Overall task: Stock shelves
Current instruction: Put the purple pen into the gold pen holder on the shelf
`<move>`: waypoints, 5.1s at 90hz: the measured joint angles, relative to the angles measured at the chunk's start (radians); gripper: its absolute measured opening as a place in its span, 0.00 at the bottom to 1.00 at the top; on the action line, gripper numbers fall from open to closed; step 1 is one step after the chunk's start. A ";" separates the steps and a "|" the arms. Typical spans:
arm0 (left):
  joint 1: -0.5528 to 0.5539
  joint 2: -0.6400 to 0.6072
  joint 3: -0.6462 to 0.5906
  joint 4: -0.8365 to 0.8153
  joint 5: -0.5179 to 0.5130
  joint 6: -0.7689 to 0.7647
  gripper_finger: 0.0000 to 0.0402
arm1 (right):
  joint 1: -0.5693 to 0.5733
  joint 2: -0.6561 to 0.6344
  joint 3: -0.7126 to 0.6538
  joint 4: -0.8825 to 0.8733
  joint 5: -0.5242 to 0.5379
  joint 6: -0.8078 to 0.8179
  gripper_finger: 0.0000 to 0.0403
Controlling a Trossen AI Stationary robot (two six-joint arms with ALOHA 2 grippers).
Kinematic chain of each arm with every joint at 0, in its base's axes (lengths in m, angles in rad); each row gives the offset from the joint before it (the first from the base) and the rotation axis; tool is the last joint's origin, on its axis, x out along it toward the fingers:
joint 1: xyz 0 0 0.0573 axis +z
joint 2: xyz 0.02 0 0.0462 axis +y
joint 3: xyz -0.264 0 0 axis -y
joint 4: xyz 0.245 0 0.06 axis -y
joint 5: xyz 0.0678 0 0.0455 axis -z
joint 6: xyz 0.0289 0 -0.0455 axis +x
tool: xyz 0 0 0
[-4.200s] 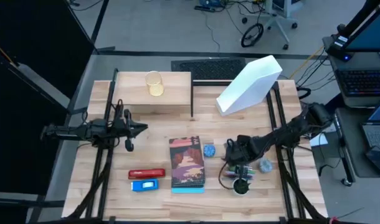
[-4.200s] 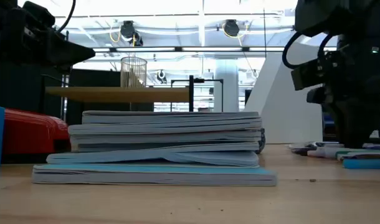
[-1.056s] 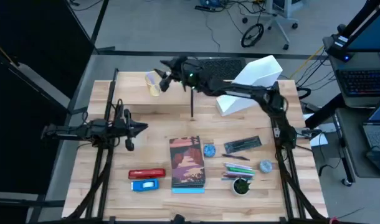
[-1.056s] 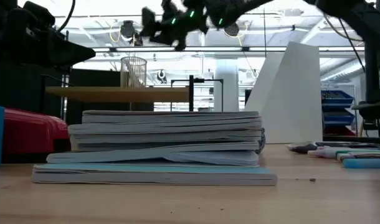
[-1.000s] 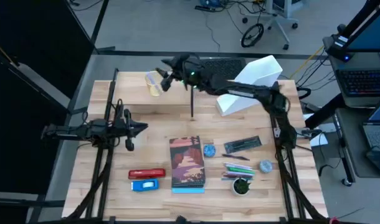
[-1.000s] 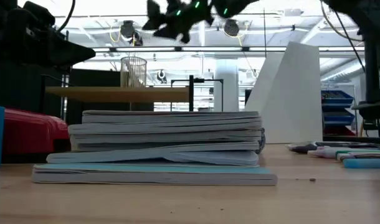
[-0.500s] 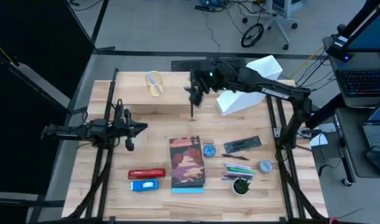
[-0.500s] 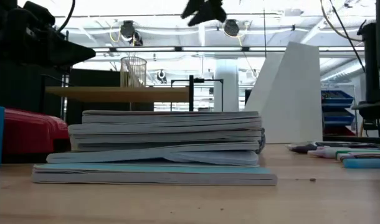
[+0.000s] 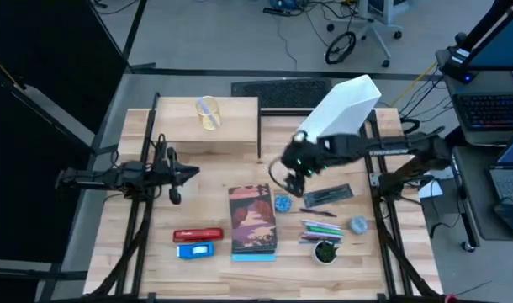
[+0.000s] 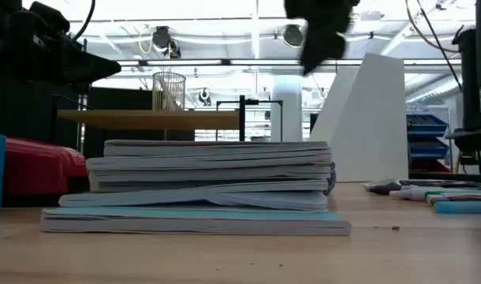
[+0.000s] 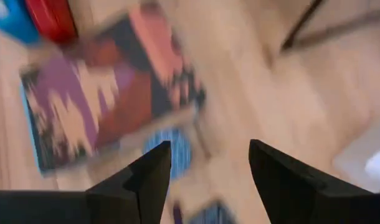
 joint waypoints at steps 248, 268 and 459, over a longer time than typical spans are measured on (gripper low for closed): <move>0.000 0.000 0.000 0.000 -0.001 0.000 0.06 | 0.074 -0.166 -0.447 0.551 0.039 0.094 0.01; 0.000 0.000 0.000 0.000 -0.001 0.000 0.06 | 0.043 -0.139 -0.446 0.449 -0.031 0.304 0.01; 0.000 0.000 0.000 0.005 -0.030 0.007 0.06 | 0.160 0.136 -0.451 0.469 0.103 0.675 0.00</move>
